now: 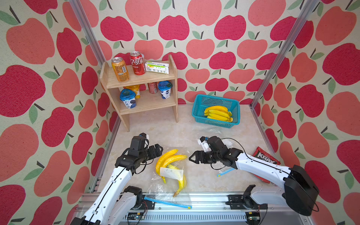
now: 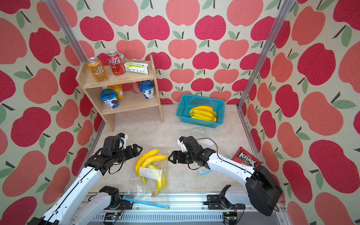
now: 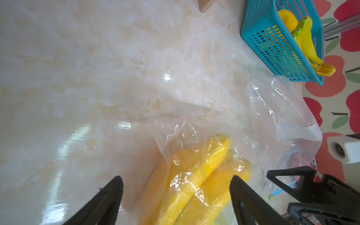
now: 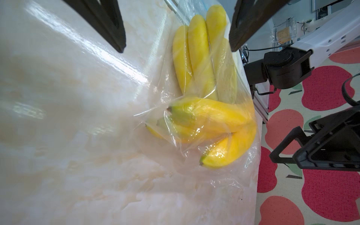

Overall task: Open the zip-top bag and take out the banana
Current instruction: Move the zipper food storage bag to the center of the board.

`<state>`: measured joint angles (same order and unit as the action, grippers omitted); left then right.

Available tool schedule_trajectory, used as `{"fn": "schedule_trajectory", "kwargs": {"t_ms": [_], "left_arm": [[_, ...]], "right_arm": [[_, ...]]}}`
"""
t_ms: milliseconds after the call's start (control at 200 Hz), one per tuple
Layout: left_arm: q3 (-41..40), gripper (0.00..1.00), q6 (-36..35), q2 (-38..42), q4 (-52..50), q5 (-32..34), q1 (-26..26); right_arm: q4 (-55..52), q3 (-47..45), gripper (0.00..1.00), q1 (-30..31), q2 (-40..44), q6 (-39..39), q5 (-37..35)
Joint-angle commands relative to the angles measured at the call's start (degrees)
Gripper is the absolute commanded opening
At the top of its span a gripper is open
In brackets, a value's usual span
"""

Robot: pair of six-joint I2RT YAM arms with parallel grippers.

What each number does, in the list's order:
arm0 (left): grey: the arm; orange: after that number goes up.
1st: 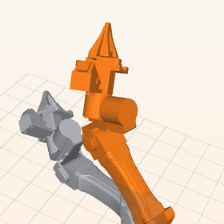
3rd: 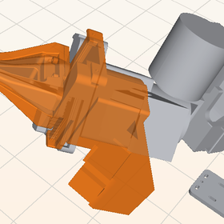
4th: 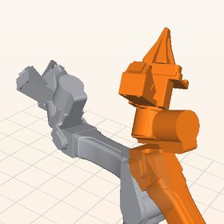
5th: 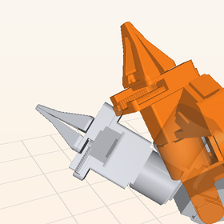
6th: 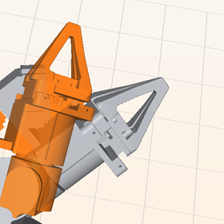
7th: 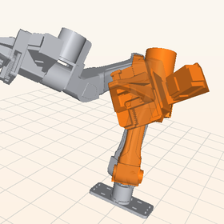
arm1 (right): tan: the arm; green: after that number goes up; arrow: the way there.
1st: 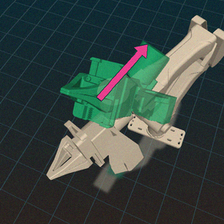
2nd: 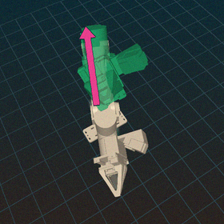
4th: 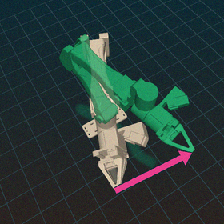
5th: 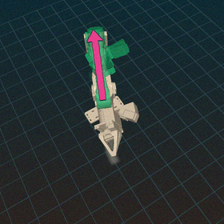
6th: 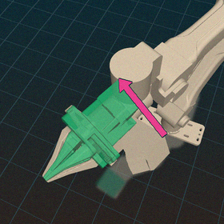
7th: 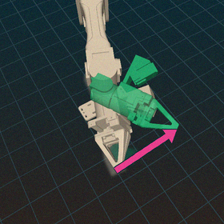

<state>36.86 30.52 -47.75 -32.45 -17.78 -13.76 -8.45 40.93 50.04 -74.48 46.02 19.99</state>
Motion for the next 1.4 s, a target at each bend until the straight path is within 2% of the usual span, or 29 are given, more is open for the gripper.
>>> {"fn": "schedule_trajectory", "kwargs": {"t_ms": [0, 145, 230, 365, 620, 775, 970, 1065, 1190, 1295, 1395], "left_arm": [[-2.69, 0.88, 0.95, -1.01, 1.66, -6.09, -0.62], [-4.33, 0.88, 1.50, -3.84, 5.25, -6.29, -3.16], [-5.07, 0.87, 1.22, -4.47, 6.13, -5.17, -4.07], [-6.57, 0.87, 1.23, -7.30, 8.20, -4.27, -4.09], [-6.99, 0.82, 3.57, -16.38, 19.92, -3.24, -4.90], [-2.77, 0.74, 2.34, -25.06, 25.39, -1.41, -4.65], [5.35, 0.72, 0.74, -35.28, 27.40, -1.39, -3.13], [6.65, 0.72, 0.37, -35.42, 27.99, 0.31, -2.41], [9.02, 0.79, -1.70, -33.53, 24.39, 1.04, -2.05], [9.02, 0.92, -2.53, -27.31, 20.76, 2.99, -2.99], [9.18, 0.97, -3.62, -19.38, 15.18, 5.69, -4.94]], "right_arm": [[8.31, -0.41, 0.86, 1.29, -6.17, 5.48, 5.27], [15.27, 3.19, 0.84, 2.60, -16.78, 6.76, 7.78], [18.83, 3.80, 0.84, 2.78, -18.94, 7.42, 6.64], [18.39, 5.12, 0.84, 2.52, -21.71, 5.99, 4.10], [22.06, 9.64, 0.84, -4.08, -26.63, 3.93, 2.49], [22.74, 15.97, 0.84, -8.27, -31.90, 1.83, 3.76], [19.70, 21.17, 0.83, -10.20, -34.26, -0.92, 4.99], [15.19, 21.55, 0.85, -10.83, -32.10, -4.54, 1.58], [11.73, 20.56, 0.85, -12.19, -27.97, -7.16, 0.54], [7.88, 19.54, 0.86, -11.96, -21.98, -10.39, -0.74], [3.77, 17.33, 0.86, -11.30, -15.94, -12.81, -0.54]]}}
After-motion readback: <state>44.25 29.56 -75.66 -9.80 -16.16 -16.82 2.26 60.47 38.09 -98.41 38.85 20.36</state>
